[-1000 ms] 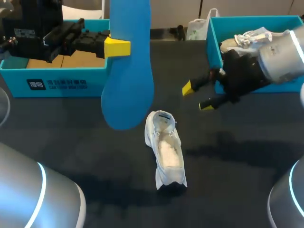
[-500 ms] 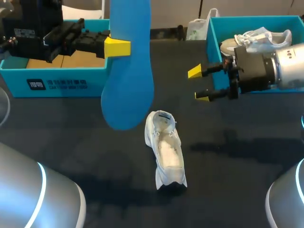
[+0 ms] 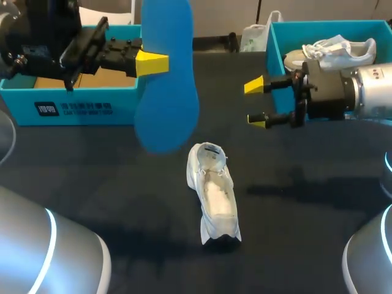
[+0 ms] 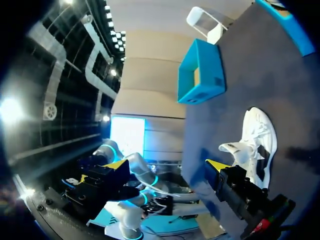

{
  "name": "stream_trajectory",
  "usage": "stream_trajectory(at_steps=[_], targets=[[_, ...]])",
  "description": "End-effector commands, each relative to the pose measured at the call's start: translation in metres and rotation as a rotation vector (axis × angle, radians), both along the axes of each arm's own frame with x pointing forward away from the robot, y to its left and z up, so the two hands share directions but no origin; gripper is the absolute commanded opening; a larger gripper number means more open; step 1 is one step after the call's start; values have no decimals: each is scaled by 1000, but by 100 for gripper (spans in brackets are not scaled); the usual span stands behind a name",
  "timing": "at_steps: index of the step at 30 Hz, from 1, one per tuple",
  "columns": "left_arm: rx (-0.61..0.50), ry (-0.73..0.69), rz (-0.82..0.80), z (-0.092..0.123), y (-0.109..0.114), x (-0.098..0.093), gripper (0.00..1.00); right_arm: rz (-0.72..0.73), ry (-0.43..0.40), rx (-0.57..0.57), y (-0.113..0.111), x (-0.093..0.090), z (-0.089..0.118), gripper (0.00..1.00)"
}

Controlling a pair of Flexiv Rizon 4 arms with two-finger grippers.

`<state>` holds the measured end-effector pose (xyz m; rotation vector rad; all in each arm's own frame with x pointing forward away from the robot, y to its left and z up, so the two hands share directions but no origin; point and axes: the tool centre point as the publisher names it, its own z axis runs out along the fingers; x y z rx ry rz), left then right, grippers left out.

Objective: Take the shoe out of the shoebox, open the shoe tongue, remove and reinsert the insole, then place the shoe into the shoebox

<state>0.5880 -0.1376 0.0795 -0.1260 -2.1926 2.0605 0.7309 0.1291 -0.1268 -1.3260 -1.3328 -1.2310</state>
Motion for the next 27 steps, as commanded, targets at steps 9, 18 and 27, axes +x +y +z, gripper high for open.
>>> stream_trajectory(at_steps=[9, 18, 27], targets=[[43, -773, 179, -29, -8, 21, 0, 3, 39, 62, 4, 3, -1, 100], [-123, -1069, 224, -41, 0, 28, 0, 3, 39, 62, 4, 3, -1, 100], [-293, -1337, 183, -59, 10, 30, 0, 3, 39, 62, 4, 3, -1, 100]])
